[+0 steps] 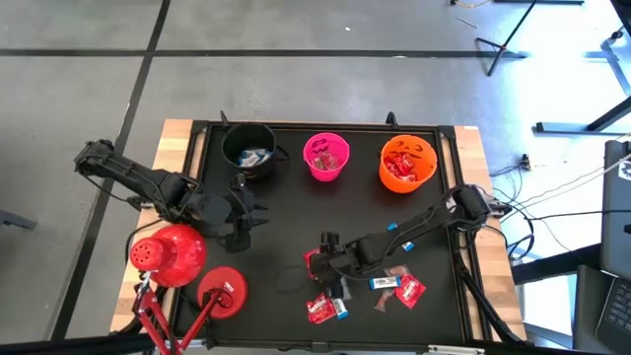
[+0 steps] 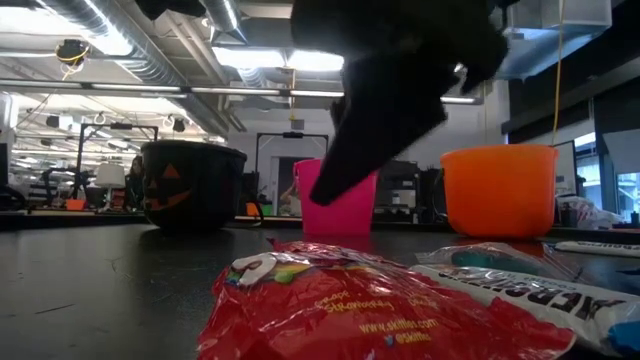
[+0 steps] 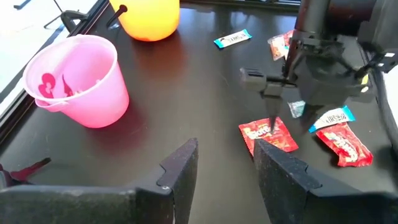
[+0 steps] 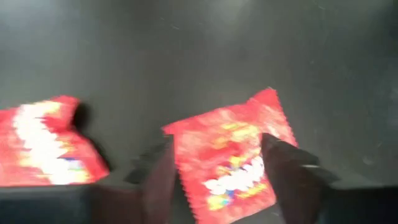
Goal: Organize candy in baskets
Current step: Put the red candy into the orange bucket
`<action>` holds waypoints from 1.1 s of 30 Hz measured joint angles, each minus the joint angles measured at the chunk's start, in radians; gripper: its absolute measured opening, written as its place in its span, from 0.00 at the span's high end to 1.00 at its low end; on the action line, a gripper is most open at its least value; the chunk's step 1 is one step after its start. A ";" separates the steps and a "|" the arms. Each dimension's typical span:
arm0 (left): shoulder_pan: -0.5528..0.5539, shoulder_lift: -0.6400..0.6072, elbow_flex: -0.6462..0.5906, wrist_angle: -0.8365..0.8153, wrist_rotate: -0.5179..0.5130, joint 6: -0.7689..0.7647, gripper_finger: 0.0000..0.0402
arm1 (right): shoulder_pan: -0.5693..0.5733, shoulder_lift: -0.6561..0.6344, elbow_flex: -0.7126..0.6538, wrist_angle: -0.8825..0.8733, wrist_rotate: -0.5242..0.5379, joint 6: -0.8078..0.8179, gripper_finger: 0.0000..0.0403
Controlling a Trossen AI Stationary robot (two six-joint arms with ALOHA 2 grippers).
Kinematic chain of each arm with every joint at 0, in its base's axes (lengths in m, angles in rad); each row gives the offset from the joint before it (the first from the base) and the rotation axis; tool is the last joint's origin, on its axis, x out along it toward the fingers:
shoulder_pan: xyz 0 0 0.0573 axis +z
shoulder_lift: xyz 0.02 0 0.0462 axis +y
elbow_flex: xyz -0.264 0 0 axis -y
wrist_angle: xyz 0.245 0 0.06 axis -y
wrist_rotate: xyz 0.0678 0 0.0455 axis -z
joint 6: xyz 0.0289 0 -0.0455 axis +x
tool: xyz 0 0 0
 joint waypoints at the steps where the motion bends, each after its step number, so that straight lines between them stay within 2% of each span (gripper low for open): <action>1: 0.000 0.000 0.000 0.000 0.000 0.000 0.64 | 0.000 0.004 -0.001 -0.007 0.025 0.000 0.38; 5: 0.000 0.000 0.000 -0.001 0.000 0.000 0.64 | 0.000 0.034 -0.002 -0.007 0.076 0.002 0.18; 8: 0.000 0.000 0.000 -0.002 0.000 0.000 0.64 | 0.000 0.063 0.000 0.008 0.078 0.015 0.08; 11: 0.000 0.000 0.000 -0.005 0.000 0.000 0.64 | 0.000 0.090 0.002 0.015 0.069 0.027 0.04; 15: 0.000 0.000 0.000 -0.007 0.000 -0.002 0.64 | -0.008 0.123 0.005 0.016 0.031 0.037 0.04; 20: 0.000 0.000 0.000 -0.007 0.000 -0.005 0.64 | -0.017 0.139 0.006 0.017 -0.019 0.059 0.16; 29: 0.000 0.000 0.000 -0.007 0.000 -0.008 0.64 | -0.021 0.140 0.005 0.012 -0.034 0.050 0.64; 33: 0.000 0.000 0.000 -0.007 0.000 -0.008 0.64 | -0.021 0.140 0.016 -0.002 -0.034 0.050 0.79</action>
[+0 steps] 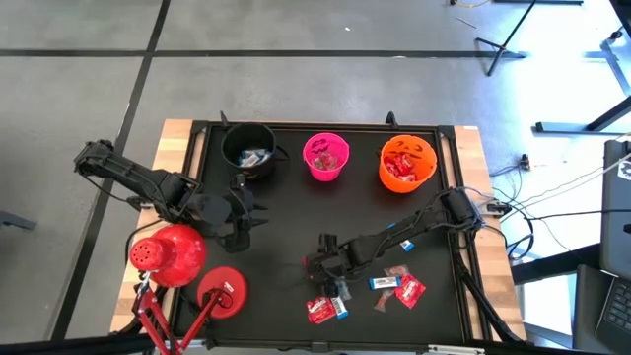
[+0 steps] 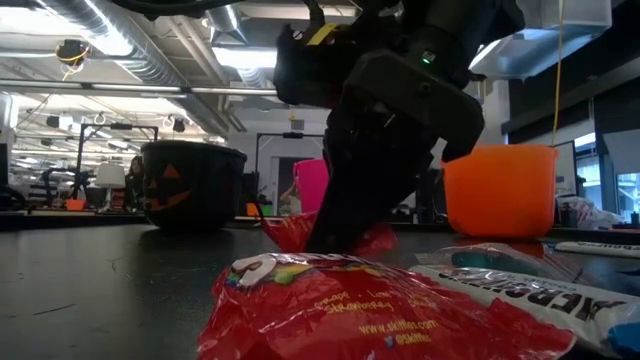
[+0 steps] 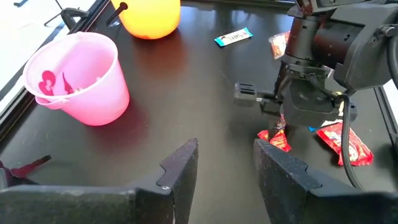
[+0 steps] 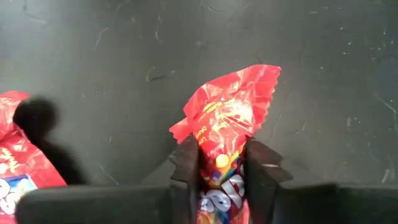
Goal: Organize candy in baskets
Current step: Put the red candy into the orange bucket
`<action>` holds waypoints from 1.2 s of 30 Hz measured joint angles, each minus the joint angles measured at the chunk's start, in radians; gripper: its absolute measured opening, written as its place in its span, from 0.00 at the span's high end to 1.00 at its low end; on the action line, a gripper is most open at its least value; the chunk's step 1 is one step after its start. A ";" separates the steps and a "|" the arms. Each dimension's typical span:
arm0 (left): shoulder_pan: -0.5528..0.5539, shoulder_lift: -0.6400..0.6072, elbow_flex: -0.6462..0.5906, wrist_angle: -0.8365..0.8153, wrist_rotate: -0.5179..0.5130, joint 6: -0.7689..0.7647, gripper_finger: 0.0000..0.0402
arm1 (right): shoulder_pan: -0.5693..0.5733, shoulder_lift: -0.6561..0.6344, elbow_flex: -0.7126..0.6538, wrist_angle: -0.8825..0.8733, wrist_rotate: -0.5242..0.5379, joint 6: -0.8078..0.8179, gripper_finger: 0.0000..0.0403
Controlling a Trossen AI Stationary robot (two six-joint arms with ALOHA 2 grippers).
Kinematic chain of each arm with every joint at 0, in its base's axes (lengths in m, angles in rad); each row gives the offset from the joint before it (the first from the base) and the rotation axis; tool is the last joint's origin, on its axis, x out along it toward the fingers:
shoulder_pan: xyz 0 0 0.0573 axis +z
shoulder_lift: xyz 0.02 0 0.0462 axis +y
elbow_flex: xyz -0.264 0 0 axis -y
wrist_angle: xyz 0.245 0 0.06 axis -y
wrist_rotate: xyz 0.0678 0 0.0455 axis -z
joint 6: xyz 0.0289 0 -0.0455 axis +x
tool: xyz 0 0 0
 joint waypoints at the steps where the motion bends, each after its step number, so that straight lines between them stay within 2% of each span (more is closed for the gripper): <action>1: 0.000 0.000 0.000 0.000 0.000 0.000 0.64 | 0.000 -0.001 0.007 -0.009 0.000 -0.001 0.81; 4: 0.000 0.000 0.000 0.000 0.000 -0.001 0.64 | 0.000 -0.018 0.027 -0.037 -0.001 -0.009 0.83; 10: 0.000 0.000 0.000 0.000 0.000 -0.003 0.64 | 0.000 -0.072 0.057 -0.125 -0.006 -0.030 0.82; 18: 0.000 0.000 0.000 0.000 0.000 -0.003 0.64 | 0.001 -0.211 0.066 -0.163 -0.003 -0.032 0.84; 25: 0.000 0.000 0.000 -0.001 0.000 -0.011 0.64 | 0.001 -0.341 0.058 -0.164 0.009 -0.097 0.84; 30: 0.000 0.000 0.000 -0.002 0.000 -0.020 0.64 | -0.014 -0.458 -0.007 -0.158 0.056 -0.109 0.84; 36: 0.000 0.000 0.000 -0.002 0.000 -0.020 0.64 | -0.062 -0.647 -0.195 -0.089 0.086 -0.084 0.84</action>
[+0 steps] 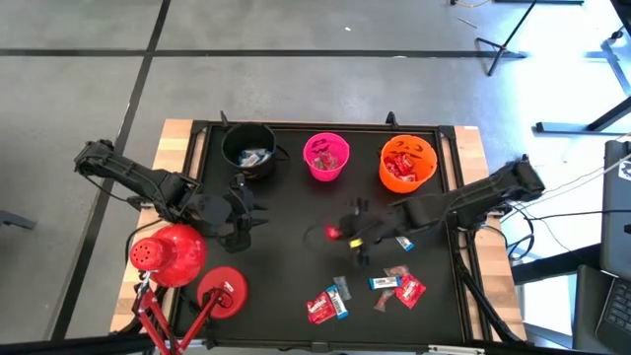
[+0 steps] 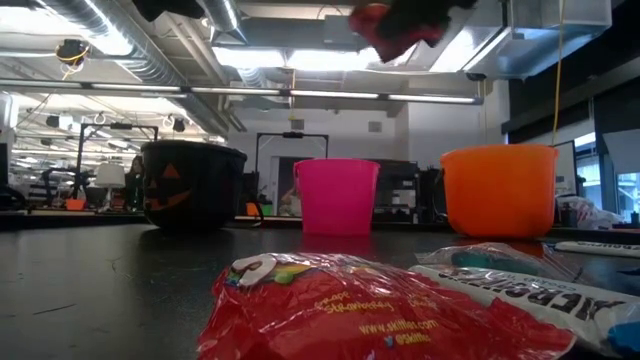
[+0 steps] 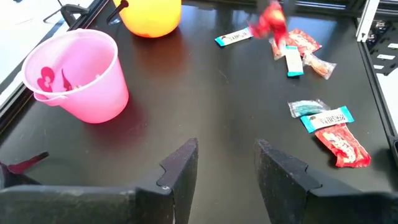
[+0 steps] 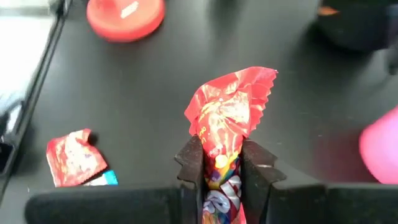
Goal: Organize candy in baskets
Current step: Put the red candy into the orange bucket
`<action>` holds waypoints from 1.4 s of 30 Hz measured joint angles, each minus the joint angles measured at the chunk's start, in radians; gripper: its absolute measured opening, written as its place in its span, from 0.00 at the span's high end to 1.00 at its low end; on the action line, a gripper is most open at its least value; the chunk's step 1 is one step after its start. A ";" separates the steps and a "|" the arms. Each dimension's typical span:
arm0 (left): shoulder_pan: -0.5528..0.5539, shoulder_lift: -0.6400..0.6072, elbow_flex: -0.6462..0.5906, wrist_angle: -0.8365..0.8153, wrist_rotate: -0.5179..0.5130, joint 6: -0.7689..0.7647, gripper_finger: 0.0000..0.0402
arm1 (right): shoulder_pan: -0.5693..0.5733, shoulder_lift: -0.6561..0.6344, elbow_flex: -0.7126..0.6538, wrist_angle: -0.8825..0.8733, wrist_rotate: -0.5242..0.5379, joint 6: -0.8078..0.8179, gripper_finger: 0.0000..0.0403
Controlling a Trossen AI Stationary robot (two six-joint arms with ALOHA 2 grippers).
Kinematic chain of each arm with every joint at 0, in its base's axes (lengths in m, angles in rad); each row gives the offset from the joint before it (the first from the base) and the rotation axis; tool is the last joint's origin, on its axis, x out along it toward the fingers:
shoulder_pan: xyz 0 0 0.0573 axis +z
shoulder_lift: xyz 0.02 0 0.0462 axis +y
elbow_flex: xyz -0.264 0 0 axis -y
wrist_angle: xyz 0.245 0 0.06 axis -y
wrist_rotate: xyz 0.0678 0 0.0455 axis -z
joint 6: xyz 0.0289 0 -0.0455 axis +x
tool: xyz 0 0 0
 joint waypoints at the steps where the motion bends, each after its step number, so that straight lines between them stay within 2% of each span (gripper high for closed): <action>1: 0.000 0.000 0.000 0.000 0.000 0.000 0.64 | -0.012 -0.040 -0.038 0.024 0.000 0.005 0.84; 7: 0.000 0.000 0.000 0.000 0.000 0.000 0.64 | -0.108 -0.262 -0.222 0.114 0.019 0.042 0.84; 14: 0.000 0.000 0.000 0.000 -0.002 0.000 0.64 | -0.227 -0.430 -0.260 0.072 0.064 0.031 0.84; 23: 0.000 0.000 0.000 0.000 -0.002 -0.003 0.64 | -0.448 -0.508 -0.260 -0.165 0.179 0.039 0.84; 29: 0.000 0.000 0.000 0.000 -0.003 -0.004 0.64 | -0.615 -0.507 -0.260 -0.325 0.186 0.090 0.82; 32: 0.000 0.000 0.000 0.000 -0.003 -0.004 0.64 | -0.675 -0.507 -0.260 -0.380 0.184 0.091 0.78; 36: 0.000 0.000 0.000 0.000 -0.003 -0.005 0.64 | -0.730 -0.507 -0.260 -0.432 0.184 0.093 0.68; 40: 0.000 0.000 0.000 0.000 -0.003 -0.005 0.64 | -0.743 -0.507 -0.260 -0.448 0.183 0.093 0.56; 42: 0.000 0.000 0.000 0.000 -0.003 -0.005 0.64 | -0.742 -0.507 -0.260 -0.442 0.142 0.083 0.51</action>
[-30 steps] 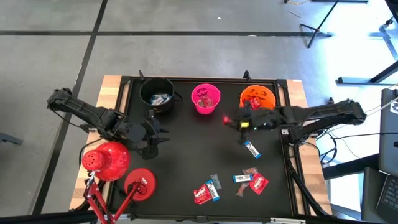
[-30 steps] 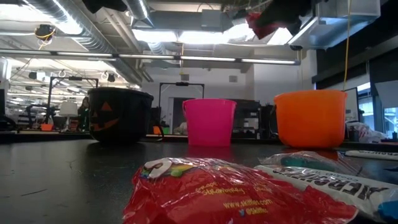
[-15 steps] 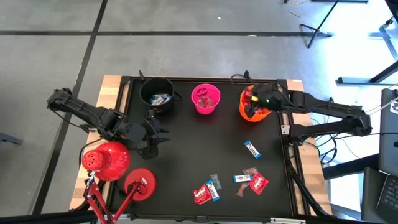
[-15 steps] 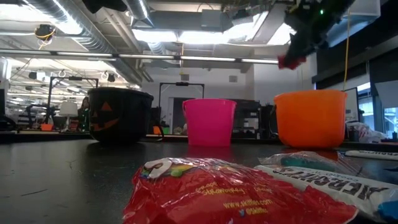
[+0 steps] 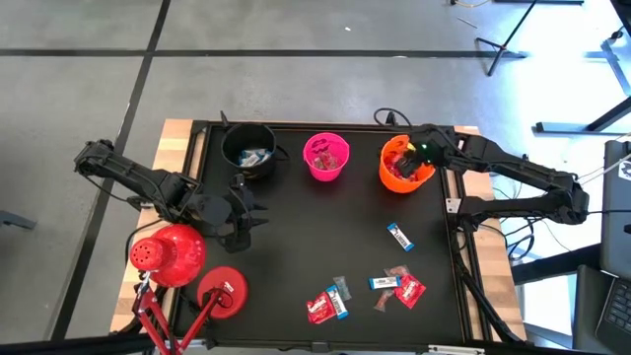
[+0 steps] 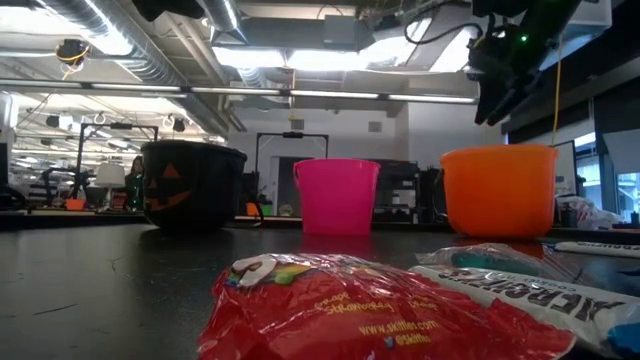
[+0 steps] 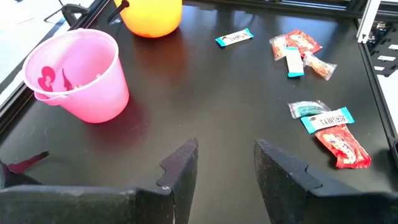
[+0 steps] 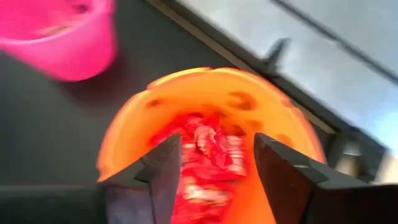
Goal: Organize candy in baskets
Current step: Put the red candy into the orange bucket, then put the transparent candy into the pink bucket
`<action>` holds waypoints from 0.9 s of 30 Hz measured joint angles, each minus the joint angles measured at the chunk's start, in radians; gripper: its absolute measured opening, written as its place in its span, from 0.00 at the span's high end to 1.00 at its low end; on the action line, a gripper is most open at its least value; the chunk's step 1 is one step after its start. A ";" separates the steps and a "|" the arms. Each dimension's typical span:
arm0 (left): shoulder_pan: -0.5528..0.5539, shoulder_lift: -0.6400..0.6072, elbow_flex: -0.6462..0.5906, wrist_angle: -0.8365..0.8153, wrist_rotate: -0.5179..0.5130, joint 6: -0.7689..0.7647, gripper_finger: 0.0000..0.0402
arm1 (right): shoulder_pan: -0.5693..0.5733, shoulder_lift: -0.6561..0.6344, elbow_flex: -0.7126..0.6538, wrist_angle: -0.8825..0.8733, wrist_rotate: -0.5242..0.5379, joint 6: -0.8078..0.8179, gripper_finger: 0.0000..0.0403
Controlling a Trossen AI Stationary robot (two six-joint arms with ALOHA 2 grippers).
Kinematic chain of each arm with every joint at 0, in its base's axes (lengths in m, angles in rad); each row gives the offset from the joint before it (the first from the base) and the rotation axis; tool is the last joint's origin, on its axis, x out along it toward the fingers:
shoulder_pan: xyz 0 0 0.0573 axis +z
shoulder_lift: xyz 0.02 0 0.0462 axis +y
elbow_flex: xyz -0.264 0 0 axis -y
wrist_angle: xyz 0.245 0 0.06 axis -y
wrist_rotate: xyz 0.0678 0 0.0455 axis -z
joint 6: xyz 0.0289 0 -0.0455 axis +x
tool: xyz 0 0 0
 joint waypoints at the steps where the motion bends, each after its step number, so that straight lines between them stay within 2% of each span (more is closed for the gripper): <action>1: 0.000 0.000 0.000 0.000 0.000 0.000 0.64 | 0.000 -0.002 0.000 0.005 -0.047 -0.012 0.49; 6: 0.000 0.000 0.000 0.000 0.000 0.004 0.64 | 0.035 -0.009 0.000 0.013 -0.305 0.012 0.45; 9: 0.000 0.000 0.000 0.000 0.000 0.005 0.64 | 0.151 -0.011 0.001 0.013 -0.346 0.066 0.45; 12: 0.000 0.000 0.000 0.000 0.000 0.005 0.64 | 0.319 -0.008 0.001 0.028 -0.319 0.120 0.45; 20: 0.000 -0.001 -0.062 0.015 -0.003 -0.017 0.64 | 0.792 0.048 0.002 0.152 -0.164 0.243 0.45; 27: 0.000 0.000 -0.114 0.045 0.019 -0.054 0.64 | 1.058 0.200 0.002 0.129 -0.124 0.363 0.45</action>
